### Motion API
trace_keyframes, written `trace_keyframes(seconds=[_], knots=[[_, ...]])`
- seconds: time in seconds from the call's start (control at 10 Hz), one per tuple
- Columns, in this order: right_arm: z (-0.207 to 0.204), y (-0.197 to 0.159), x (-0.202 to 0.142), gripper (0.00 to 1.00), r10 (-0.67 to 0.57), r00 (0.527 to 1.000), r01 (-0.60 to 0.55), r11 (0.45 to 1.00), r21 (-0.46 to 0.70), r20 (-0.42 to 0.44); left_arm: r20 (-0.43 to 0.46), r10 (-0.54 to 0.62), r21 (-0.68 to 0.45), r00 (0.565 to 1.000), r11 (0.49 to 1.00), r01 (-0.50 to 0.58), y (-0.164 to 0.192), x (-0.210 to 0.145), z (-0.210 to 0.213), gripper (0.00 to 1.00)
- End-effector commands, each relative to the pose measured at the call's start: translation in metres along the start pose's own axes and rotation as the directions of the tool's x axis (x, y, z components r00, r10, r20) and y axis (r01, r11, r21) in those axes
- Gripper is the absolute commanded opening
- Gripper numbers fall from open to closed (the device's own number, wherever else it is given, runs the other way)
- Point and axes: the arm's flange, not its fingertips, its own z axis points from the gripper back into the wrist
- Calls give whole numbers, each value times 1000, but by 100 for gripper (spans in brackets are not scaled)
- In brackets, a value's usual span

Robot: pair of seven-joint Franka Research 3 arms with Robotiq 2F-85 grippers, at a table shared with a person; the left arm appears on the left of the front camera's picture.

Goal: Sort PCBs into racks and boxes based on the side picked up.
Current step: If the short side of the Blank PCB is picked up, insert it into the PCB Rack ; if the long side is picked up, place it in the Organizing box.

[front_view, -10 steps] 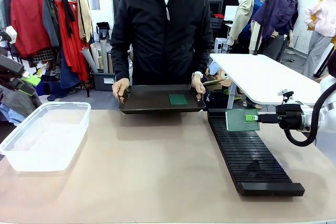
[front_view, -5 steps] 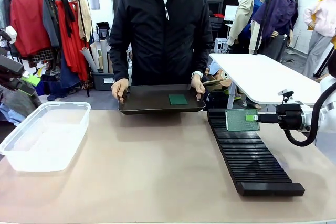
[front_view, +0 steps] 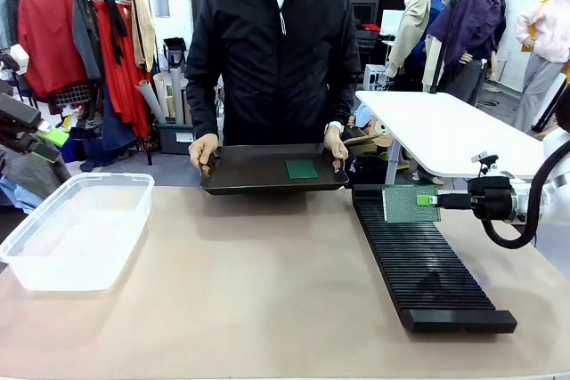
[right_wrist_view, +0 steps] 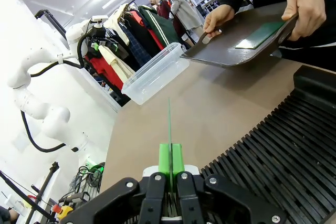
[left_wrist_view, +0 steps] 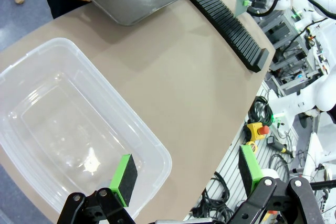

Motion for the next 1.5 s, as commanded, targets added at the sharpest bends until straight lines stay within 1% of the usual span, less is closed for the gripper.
trace_keyframes(seconds=[0.0,0.1,0.2,0.4,0.7,0.9,1.3,1.4], knots=[[0,0,0,0,0,1000,0,1000,0,0,3,-1,-6,1000,1000,1,0,0,0,100],[0,-11,4,0,4,1000,-3,999,-33,25,3,-1,-6,1000,1000,1,0,0,0,100],[-2,-17,4,0,19,999,-17,999,-37,46,3,-1,-6,1000,1000,1,0,0,0,100],[-3,-19,0,0,54,998,-54,998,-18,26,3,-1,-6,1000,1000,1,0,0,0,100],[1,-18,-4,0,170,985,-169,985,35,-20,3,-1,-6,1000,1000,1,0,0,0,100],[4,-16,-8,0,210,976,-207,977,57,-57,3,-1,-6,1000,1000,1,0,0,0,100],[13,-14,-21,0,281,958,-277,958,66,-59,3,-1,-6,1000,1000,1,0,0,0,100],[14,-14,-25,0,292,953,-289,956,56,-75,3,-1,-6,1000,1000,1,0,0,0,100]])
